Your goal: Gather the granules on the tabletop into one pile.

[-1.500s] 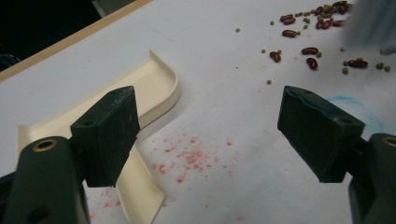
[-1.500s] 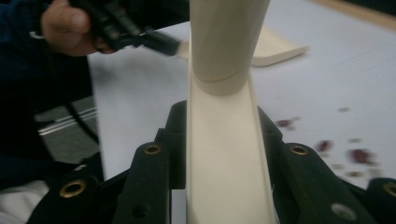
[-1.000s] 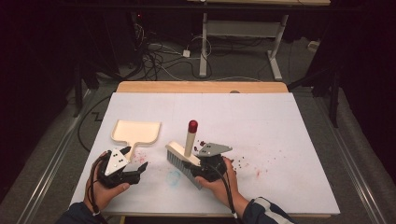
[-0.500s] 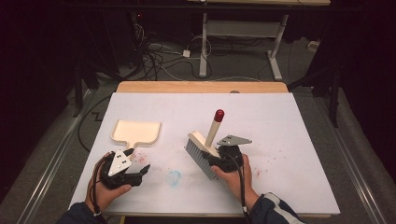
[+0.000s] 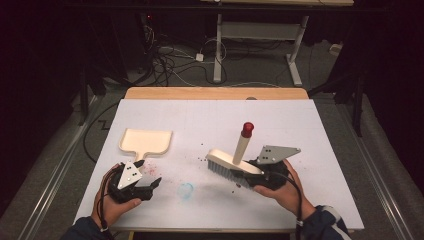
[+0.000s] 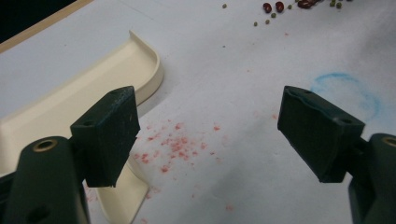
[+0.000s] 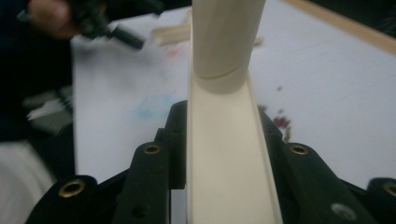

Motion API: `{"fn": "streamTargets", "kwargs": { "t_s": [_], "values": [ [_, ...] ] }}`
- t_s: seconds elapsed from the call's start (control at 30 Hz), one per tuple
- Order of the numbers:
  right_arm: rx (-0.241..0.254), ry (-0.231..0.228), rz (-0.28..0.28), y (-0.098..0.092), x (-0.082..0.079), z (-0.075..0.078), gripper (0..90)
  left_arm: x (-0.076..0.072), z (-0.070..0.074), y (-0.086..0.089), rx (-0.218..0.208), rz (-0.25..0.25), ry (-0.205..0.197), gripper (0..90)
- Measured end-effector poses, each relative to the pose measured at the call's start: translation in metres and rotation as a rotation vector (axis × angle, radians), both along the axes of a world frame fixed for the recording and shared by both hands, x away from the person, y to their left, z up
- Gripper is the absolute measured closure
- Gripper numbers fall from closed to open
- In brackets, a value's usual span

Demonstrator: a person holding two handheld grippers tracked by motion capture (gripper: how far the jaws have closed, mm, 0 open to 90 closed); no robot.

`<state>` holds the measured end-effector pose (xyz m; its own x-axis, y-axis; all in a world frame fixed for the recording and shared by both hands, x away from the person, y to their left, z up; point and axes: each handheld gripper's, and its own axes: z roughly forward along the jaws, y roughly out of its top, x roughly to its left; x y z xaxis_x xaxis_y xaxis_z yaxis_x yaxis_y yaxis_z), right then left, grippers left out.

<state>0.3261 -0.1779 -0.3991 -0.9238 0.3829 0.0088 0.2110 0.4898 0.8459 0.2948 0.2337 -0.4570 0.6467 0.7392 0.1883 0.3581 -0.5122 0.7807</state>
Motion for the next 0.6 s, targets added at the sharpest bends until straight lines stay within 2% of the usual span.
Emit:
{"fn": "streamTargets", "kwargs": {
  "t_s": [0.03,0.07,0.1,0.13,0.17,0.27,0.3,0.37,0.4,0.47,0.6],
  "values": [
    [-0.01,-0.001,0.026,-0.005,-0.003,-0.002,67.5,0.0,0.0,0.0,0.002,-0.001,0.0,19.8],
    [-0.022,0.013,0.1,-0.014,-0.006,-0.01,67.5,0.0,0.0,-0.001,0.004,-0.001,0.0,19.8],
    [-0.031,0.021,0.138,-0.018,-0.007,-0.015,67.5,0.0,0.0,-0.002,0.007,-0.003,0.001,19.8],
    [-0.031,0.021,0.138,-0.018,-0.007,-0.015,67.5,0.001,0.0,-0.002,0.013,-0.009,-0.011,19.8],
    [-0.045,0.023,0.168,-0.021,-0.008,-0.019,67.5,0.0,0.0,-0.003,0.011,-0.007,0.001,19.8],
    [-0.106,0.03,0.236,-0.025,-0.007,-0.031,67.5,0.002,0.0,-0.004,0.024,-0.019,-0.005,19.8],
    [-0.109,0.035,0.247,-0.027,-0.005,-0.035,67.5,0.002,-0.001,-0.005,0.022,-0.018,0.01,19.8],
    [-0.088,0.041,0.259,-0.028,0.002,-0.039,67.6,0.003,-0.002,-0.006,0.031,-0.028,0.001,19.8],
    [-0.082,0.032,0.251,-0.027,0.011,-0.04,67.5,0.003,-0.002,-0.007,0.032,-0.03,0.003,19.8],
    [-0.079,0.03,0.25,-0.026,0.016,-0.041,67.5,0.003,-0.003,-0.008,0.03,-0.032,0.016,19.8],
    [-0.072,0.034,0.257,-0.019,0.035,-0.045,67.2,0.004,-0.004,-0.009,0.045,-0.043,0.01,19.8]
  ]
}}
